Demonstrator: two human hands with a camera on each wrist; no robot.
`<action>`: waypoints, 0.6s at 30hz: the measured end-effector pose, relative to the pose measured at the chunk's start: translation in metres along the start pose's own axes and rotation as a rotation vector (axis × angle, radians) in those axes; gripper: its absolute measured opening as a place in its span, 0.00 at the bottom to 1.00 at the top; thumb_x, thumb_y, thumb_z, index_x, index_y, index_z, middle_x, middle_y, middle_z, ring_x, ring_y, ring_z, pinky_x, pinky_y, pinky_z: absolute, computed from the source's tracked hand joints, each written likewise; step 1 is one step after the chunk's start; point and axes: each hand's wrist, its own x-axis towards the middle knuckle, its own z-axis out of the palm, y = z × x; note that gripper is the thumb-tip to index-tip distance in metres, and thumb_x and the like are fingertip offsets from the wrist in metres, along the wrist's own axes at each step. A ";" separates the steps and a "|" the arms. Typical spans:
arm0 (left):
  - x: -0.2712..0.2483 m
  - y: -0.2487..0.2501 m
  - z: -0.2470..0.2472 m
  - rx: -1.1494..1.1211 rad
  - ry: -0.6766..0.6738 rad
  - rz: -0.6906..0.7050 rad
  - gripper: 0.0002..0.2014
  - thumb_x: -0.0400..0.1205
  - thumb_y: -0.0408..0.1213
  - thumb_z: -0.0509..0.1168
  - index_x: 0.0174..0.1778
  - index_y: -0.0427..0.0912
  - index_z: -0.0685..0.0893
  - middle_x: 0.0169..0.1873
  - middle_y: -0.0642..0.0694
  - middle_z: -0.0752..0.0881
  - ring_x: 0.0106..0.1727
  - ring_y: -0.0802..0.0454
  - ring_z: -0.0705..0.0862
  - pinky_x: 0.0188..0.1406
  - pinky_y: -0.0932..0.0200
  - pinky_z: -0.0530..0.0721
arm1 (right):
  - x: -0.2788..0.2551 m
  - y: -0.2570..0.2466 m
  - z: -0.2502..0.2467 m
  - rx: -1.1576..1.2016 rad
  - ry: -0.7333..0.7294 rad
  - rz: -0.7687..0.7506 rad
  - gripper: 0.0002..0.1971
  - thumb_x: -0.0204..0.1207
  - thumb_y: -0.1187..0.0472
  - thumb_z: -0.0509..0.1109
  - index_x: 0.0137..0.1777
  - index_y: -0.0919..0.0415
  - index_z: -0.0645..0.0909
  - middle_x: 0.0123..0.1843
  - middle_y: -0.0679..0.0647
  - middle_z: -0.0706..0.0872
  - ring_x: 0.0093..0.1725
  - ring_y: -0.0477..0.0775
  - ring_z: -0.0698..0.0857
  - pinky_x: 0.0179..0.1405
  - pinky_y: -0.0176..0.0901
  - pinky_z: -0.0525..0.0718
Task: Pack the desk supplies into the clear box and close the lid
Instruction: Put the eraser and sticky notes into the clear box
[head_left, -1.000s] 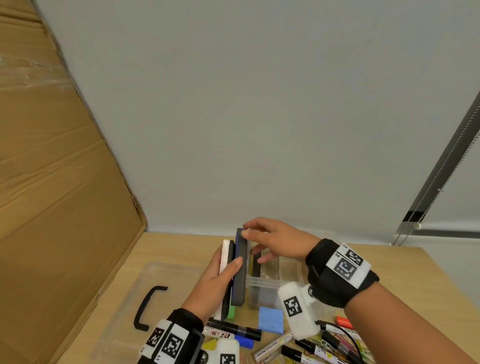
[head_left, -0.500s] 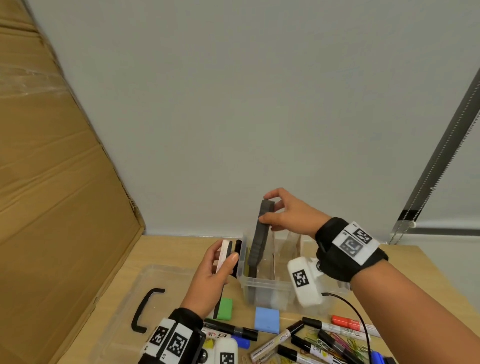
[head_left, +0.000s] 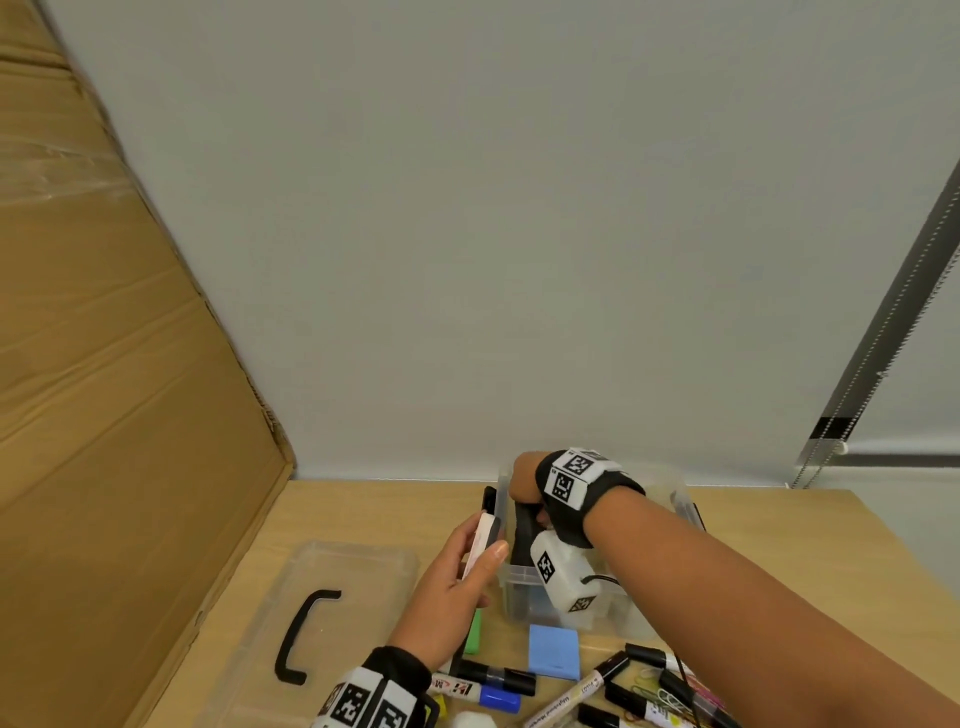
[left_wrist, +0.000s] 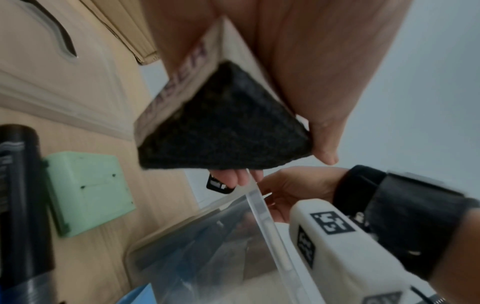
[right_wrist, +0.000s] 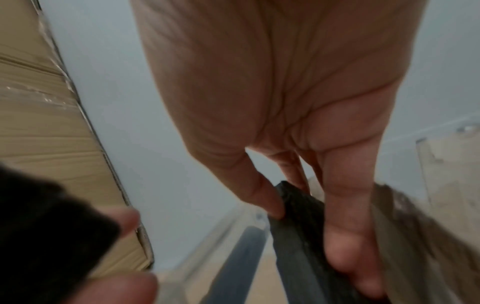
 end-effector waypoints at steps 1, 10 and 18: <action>0.001 -0.001 -0.001 -0.002 -0.002 0.001 0.28 0.78 0.57 0.59 0.76 0.61 0.65 0.66 0.52 0.79 0.59 0.57 0.81 0.46 0.67 0.84 | 0.016 0.004 0.007 -0.043 -0.005 -0.021 0.24 0.76 0.55 0.68 0.69 0.66 0.76 0.72 0.64 0.79 0.59 0.59 0.82 0.66 0.53 0.80; 0.002 -0.005 -0.001 -0.041 0.001 0.011 0.24 0.82 0.52 0.60 0.76 0.61 0.66 0.64 0.58 0.79 0.61 0.59 0.81 0.50 0.66 0.84 | -0.016 -0.007 -0.009 -0.178 -0.037 -0.018 0.25 0.70 0.62 0.73 0.68 0.66 0.76 0.67 0.63 0.81 0.64 0.63 0.82 0.65 0.53 0.81; 0.002 -0.006 -0.001 -0.031 -0.005 0.026 0.25 0.82 0.53 0.60 0.76 0.61 0.66 0.62 0.58 0.80 0.59 0.57 0.82 0.53 0.62 0.85 | -0.028 -0.015 -0.012 -0.119 0.014 0.023 0.19 0.76 0.65 0.68 0.67 0.69 0.78 0.59 0.66 0.82 0.51 0.60 0.80 0.62 0.55 0.82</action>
